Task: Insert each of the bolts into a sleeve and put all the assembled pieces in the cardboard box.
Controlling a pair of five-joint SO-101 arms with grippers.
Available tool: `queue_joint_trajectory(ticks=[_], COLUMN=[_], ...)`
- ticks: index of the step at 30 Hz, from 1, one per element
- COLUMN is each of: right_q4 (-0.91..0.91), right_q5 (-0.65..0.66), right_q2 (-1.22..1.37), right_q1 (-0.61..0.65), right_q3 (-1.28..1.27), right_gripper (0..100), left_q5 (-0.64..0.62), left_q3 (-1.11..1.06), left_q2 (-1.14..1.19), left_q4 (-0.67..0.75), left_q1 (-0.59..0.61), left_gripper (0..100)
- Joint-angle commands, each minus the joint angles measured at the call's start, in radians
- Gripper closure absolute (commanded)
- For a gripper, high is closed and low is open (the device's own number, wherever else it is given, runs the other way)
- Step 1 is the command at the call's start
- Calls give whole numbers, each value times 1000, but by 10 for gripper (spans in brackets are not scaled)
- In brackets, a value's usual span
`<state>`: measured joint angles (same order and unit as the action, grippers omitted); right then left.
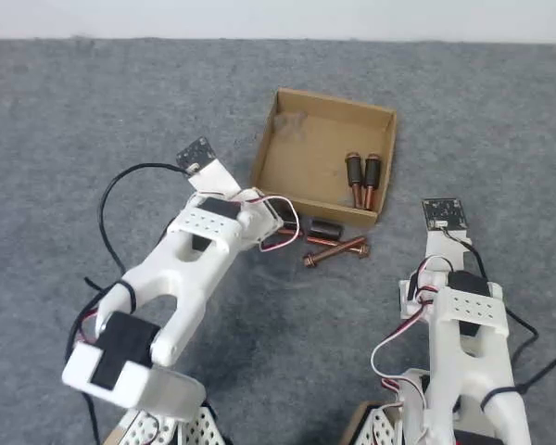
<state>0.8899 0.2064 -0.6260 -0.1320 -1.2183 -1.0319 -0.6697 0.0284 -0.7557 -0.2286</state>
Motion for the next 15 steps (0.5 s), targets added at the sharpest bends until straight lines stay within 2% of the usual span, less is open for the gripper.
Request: queue_joint_trajectory(ticks=[1,9,15], right_q4=[-15,-16,-16], right_q5=[14,14,14], right_q2=[-35,-35,-35], right_q1=[8,8,8], right_q3=[8,8,8], right_gripper=[992,992,992], left_q5=[-12,-12,-8], left_q3=[64,99,189], left_q2=[12,72,144], left_q4=[29,15,-127], left_q1=[38,46,100], left_gripper=[840,841,841])
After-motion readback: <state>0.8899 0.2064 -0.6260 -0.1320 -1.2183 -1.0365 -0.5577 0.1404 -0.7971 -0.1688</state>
